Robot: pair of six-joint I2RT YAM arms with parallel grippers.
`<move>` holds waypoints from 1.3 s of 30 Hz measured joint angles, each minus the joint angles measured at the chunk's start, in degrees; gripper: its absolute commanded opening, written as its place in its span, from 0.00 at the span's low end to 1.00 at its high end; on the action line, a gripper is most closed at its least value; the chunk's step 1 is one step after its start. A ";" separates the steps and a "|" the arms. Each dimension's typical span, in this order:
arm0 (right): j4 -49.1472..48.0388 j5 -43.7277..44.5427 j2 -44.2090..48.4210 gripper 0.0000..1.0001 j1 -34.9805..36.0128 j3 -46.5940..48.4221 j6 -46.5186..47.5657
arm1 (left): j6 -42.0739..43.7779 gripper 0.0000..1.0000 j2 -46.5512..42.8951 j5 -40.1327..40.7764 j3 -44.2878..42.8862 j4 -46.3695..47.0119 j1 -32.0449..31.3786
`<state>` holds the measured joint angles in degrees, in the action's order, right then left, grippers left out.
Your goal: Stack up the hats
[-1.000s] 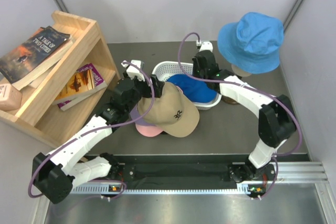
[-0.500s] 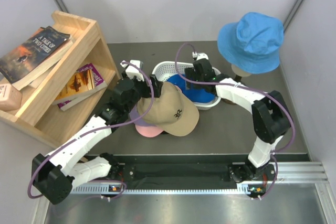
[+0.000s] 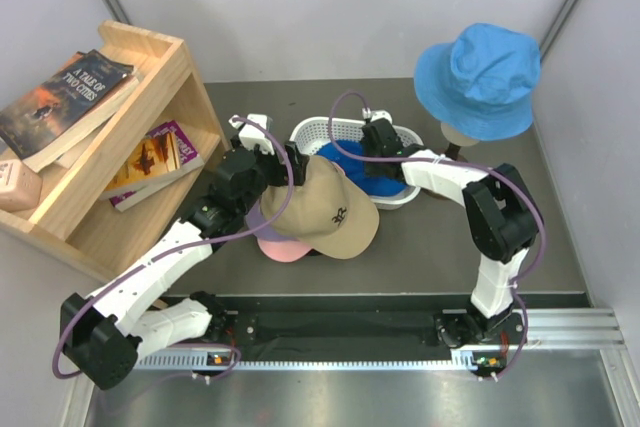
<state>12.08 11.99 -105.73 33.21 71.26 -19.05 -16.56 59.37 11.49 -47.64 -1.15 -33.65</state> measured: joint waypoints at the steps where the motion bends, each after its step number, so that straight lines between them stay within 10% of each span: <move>1: -0.04 0.15 -0.13 0.06 0.00 0.00 0.20 | 0.00 0.99 0.00 0.02 0.00 0.00 0.02; 39: 2.45 3.32 12.79 0.00 0.02 8.41 4.11 | 2.12 0.99 0.00 2.62 -4.85 -9.57 0.02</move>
<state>14.52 15.31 -92.95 33.23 79.68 -14.94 -14.44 59.37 14.11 -52.49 -10.72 -33.63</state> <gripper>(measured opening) 0.005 0.991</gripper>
